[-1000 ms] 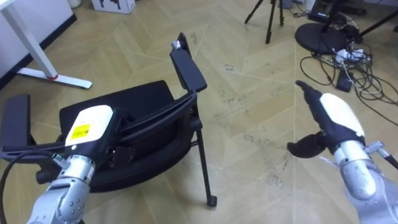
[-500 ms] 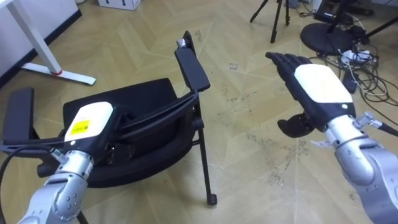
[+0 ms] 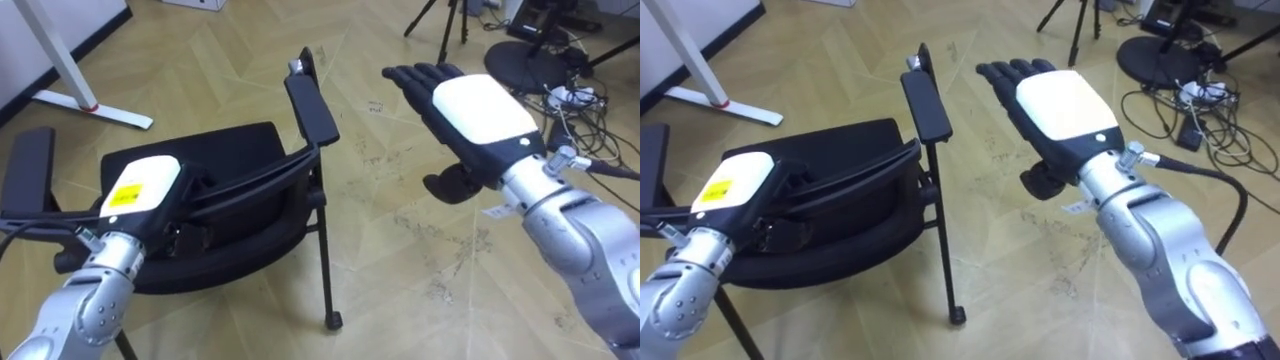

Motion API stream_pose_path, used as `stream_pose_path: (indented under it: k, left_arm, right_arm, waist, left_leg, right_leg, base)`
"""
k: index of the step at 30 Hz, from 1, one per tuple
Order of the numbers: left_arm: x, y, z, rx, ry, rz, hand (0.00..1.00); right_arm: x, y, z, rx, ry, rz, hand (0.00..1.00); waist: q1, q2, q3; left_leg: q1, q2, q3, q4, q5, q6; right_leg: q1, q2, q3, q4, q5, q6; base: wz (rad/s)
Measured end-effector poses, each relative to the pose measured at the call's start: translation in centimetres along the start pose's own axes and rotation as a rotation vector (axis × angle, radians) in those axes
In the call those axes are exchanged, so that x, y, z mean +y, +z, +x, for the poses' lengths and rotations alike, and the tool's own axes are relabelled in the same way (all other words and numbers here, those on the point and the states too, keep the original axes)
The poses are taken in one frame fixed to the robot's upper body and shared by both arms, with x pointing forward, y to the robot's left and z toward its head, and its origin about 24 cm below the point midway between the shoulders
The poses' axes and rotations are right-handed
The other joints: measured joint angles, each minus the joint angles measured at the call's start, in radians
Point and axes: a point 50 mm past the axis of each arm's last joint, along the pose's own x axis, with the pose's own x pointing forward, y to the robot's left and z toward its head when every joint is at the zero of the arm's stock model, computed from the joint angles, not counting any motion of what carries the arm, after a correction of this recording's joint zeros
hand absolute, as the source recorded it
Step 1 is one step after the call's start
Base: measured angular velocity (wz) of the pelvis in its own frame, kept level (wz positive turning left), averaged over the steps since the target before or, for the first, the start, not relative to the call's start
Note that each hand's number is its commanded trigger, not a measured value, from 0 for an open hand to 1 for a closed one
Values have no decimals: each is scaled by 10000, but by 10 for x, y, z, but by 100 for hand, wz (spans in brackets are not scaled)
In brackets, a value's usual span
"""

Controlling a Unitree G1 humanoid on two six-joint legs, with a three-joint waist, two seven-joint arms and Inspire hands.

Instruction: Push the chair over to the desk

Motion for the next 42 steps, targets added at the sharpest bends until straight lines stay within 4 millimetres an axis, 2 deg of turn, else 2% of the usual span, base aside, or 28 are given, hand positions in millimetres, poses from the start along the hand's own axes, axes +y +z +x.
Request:
stream_pose_path:
  k: [9, 11, 17, 25, 31, 33, 38, 42]
  left_arm:
    - [-1, 3, 1, -56, 34, 40, 100]
    - [-1, 5, 3, -98, 6, 55, 100]
    - [-2, 8, 5, -242, -34, 78, 100]
    - [-3, 15, 8, -499, -41, 174, 100]
    - [-4, 20, 8, -678, -178, 237, 100]
    - [-3, 22, 9, -795, -162, 333, 100]
    - [-3, 28, 10, -1060, -179, 490, 100]
    - [-4, 37, 15, -1363, -238, 579, 100]
  right_arm:
    - [-9, 21, 16, -994, -217, -23, 0]
    - [-11, 25, 18, -1135, -239, -67, 0]
    - [-11, 30, 21, -1380, -98, -134, 0]
    - [-9, 32, 22, -1426, 95, -142, 0]
    - [-3, 35, 23, -1453, 379, -23, 0]
    - [3, 40, 24, -1518, 646, -136, 0]
    - [15, 53, 29, -1787, 1231, 99, 0]
    - [21, 56, 42, -1554, 1691, 210, 0]
  waist:
    - [192, -5, -16]
    - [229, -7, -24]
    - [295, -10, -49]
    - [534, -11, -46]
    - [638, -27, -6]
    - [811, -77, 15]
    - [916, -171, 46]
    - [1049, -207, 57]
  left_leg:
    - [2, 22, -33, 16, 0, 0]
    - [2, 31, -53, 22, 0, 0]
    - [-26, 40, -359, 13, 0, 0]
    - [-71, 78, -400, 6, 1, -2]
    - [78, 96, -535, -31, 3, -4]
    - [75, 100, -598, -32, 3, -5]
    - [72, 103, -640, -30, 4, -4]
    - [5, 74, -1025, -29, 3, -5]
  right_leg:
    - [-2, 10, -96, 1, 0, 0]
    - [8, -5, -265, -1, 0, 0]
    - [35, -13, -470, 1, 0, -1]
    - [40, 12, -552, -4, 1, -2]
    - [219, 18, -721, -31, 0, -2]
    - [216, 21, -776, -42, 0, -2]
    - [247, 17, -803, -42, 0, -2]
    - [239, -10, -962, -35, 0, -2]
  base:
    - [0]
    - [3]
    - [7]
    - [3]
    - [6]
    - [-5]
    - [6]
    - [11]
